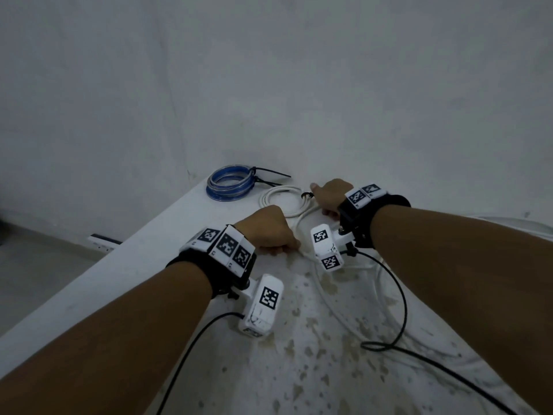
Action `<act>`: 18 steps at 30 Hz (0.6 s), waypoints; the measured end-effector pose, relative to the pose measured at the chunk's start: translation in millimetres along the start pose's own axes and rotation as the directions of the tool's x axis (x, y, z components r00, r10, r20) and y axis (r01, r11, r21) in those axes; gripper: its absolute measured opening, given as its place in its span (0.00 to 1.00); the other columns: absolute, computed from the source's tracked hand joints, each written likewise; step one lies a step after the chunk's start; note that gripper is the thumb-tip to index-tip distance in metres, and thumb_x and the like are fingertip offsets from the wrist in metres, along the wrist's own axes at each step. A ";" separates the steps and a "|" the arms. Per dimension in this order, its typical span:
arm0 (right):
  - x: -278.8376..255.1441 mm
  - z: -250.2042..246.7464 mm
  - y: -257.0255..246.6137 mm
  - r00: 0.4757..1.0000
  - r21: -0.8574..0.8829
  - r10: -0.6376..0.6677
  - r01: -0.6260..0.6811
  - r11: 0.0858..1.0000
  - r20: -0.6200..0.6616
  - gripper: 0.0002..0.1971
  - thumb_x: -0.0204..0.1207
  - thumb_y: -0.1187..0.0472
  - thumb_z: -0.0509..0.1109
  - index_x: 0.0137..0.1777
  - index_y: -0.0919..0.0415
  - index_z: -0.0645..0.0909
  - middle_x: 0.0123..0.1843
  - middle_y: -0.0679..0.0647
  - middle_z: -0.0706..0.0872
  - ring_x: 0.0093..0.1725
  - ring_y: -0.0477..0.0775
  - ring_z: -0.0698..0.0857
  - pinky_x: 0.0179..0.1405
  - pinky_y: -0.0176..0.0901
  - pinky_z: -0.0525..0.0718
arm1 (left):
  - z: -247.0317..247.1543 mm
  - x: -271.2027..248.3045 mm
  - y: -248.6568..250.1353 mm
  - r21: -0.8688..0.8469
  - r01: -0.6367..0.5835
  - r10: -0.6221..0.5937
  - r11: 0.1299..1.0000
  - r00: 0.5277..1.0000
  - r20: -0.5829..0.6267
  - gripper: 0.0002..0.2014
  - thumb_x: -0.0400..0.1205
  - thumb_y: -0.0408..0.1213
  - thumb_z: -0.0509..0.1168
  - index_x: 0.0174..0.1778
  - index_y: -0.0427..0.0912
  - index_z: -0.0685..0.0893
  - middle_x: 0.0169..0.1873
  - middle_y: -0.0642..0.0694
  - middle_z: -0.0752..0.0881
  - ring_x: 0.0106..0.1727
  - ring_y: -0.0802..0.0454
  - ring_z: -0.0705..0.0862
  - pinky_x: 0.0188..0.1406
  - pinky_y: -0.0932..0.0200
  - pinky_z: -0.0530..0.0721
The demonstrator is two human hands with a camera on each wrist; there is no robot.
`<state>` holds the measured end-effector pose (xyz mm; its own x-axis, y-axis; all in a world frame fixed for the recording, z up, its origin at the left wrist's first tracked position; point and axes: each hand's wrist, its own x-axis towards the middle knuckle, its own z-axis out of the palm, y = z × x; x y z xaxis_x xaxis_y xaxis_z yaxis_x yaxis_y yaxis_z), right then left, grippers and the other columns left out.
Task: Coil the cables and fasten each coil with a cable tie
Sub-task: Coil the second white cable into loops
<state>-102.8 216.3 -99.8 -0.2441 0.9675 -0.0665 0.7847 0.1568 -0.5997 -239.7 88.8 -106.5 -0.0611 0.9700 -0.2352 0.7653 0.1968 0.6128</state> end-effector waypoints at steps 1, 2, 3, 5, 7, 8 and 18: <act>-2.2 -4.0 2.3 0.999 0.062 0.027 -0.028 0.998 0.019 0.18 0.87 0.53 0.60 0.53 0.69 0.84 0.39 0.57 0.82 0.30 0.50 0.77 0.21 0.30 0.77 | 0.2 -0.6 0.6 0.001 0.001 -0.001 1.000 1.000 0.000 0.11 0.75 0.37 0.75 0.36 0.30 0.90 0.21 0.43 0.83 0.21 0.50 0.77 0.28 0.58 0.77; -4.8 -8.6 4.8 0.998 0.110 0.041 -0.045 0.993 0.037 0.14 0.85 0.58 0.63 0.62 0.68 0.82 0.39 0.55 0.80 0.31 0.48 0.78 0.16 0.29 0.75 | 0.4 -1.9 1.8 0.009 0.000 0.000 1.000 1.000 -0.002 0.11 0.76 0.37 0.74 0.36 0.30 0.90 0.21 0.43 0.83 0.22 0.50 0.77 0.29 0.57 0.78; -7.5 -12.2 8.0 0.998 0.120 0.046 -0.052 0.991 0.052 0.15 0.82 0.62 0.66 0.66 0.67 0.80 0.39 0.53 0.79 0.33 0.47 0.79 0.18 0.31 0.77 | 1.1 -3.3 2.7 0.018 -0.002 0.002 1.000 1.000 0.001 0.12 0.76 0.38 0.74 0.38 0.29 0.90 0.23 0.43 0.84 0.23 0.50 0.78 0.31 0.56 0.78; -13.2 -18.7 11.0 0.997 0.100 0.049 -0.055 0.993 0.061 0.15 0.78 0.64 0.70 0.64 0.66 0.81 0.40 0.52 0.81 0.35 0.48 0.82 0.26 0.36 0.82 | 2.4 -6.6 3.8 0.034 -0.009 0.009 0.999 1.000 0.016 0.14 0.78 0.40 0.74 0.40 0.28 0.90 0.25 0.42 0.85 0.25 0.49 0.80 0.32 0.57 0.80; -19.6 -25.3 11.0 0.999 0.110 0.020 -0.024 0.994 0.042 0.13 0.77 0.64 0.71 0.60 0.67 0.82 0.41 0.56 0.85 0.34 0.51 0.86 0.29 0.42 0.87 | 2.5 -11.8 5.4 0.050 -0.013 0.012 0.999 1.000 0.015 0.17 0.80 0.44 0.72 0.37 0.30 0.90 0.24 0.45 0.86 0.25 0.50 0.81 0.30 0.60 0.81; -23.0 -29.5 10.9 1.000 0.129 0.000 -0.003 0.992 0.019 0.11 0.78 0.64 0.70 0.57 0.69 0.82 0.42 0.59 0.87 0.33 0.53 0.86 0.34 0.47 0.90 | 2.0 -14.9 6.1 0.052 -0.010 0.010 0.999 1.000 0.003 0.18 0.81 0.45 0.70 0.35 0.32 0.89 0.23 0.46 0.85 0.24 0.50 0.81 0.30 0.59 0.83; -122.3 -116.1 97.9 0.990 0.175 0.088 -0.067 0.982 -0.112 0.09 0.79 0.61 0.74 0.44 0.68 0.85 0.35 0.58 0.89 0.28 0.53 0.85 0.31 0.45 0.89 | 23.1 -46.9 68.1 0.066 -0.159 0.161 0.985 0.987 -0.026 0.17 0.84 0.43 0.67 0.50 0.29 0.87 0.35 0.44 0.88 0.29 0.55 0.84 0.23 0.68 0.80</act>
<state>70.1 136.5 -57.9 -0.1093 0.9936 -0.0293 0.6872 0.0542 -0.7244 -169.9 53.4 -71.1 0.0461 0.9925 -0.1136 0.8059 0.0303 0.5913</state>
